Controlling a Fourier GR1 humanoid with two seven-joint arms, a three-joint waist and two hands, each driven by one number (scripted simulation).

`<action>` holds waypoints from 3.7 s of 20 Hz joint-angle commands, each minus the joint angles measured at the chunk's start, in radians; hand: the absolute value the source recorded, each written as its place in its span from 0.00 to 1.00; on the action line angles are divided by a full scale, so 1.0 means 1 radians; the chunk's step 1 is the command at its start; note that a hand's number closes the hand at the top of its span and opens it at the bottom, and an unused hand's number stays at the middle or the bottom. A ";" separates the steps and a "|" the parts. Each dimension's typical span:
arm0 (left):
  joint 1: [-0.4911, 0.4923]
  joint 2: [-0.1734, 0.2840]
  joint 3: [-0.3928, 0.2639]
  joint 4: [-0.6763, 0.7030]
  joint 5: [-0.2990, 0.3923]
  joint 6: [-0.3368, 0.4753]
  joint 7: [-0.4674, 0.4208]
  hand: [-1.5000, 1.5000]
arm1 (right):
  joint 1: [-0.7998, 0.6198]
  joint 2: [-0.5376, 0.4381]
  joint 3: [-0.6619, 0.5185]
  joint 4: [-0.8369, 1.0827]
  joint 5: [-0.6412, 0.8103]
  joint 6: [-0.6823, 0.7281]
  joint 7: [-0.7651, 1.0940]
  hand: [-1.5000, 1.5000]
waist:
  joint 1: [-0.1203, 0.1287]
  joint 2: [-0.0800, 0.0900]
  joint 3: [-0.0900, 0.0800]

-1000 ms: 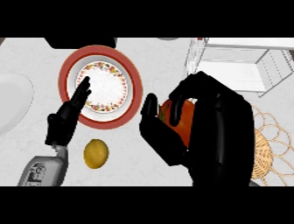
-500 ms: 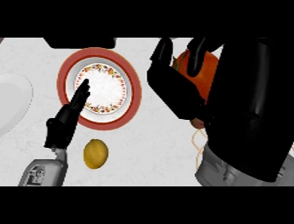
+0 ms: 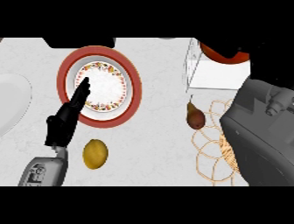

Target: Pick the tomato from the placemat and place it in the tiered shelf

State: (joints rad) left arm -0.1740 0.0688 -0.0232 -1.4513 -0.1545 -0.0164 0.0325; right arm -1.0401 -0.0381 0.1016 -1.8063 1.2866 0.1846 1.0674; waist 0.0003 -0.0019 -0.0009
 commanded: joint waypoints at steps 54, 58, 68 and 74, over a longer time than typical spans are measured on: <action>-0.044 -0.036 -0.002 -0.017 -0.022 0.020 0.052 0.50 | 0.037 -0.231 -0.374 0.555 -0.215 -0.639 -0.346 0.00 | 0.004 0.001 0.001; -0.010 0.000 0.026 -0.014 0.006 -0.019 0.021 0.50 | 0.050 -0.260 -0.366 0.481 -0.287 -0.565 -0.360 0.00 | 0.001 0.000 0.001; 0.029 -0.019 0.006 0.006 -0.025 0.005 -0.022 0.50 | 0.017 -0.283 -0.479 0.332 -0.380 -0.680 -0.297 0.00 | -0.005 -0.002 0.001; 0.023 0.023 0.035 -0.033 0.013 -0.040 0.002 0.50 | -0.005 -0.455 -0.598 0.198 -0.405 -0.521 -0.116 0.00 | -0.015 -0.007 0.001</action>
State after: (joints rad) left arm -0.1562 0.0685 -0.0030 -1.4550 -0.1617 -0.0318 0.0190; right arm -1.0412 -0.4184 -0.4364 -1.5219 0.8947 -0.4074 0.8459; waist -0.0103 -0.0059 -0.0003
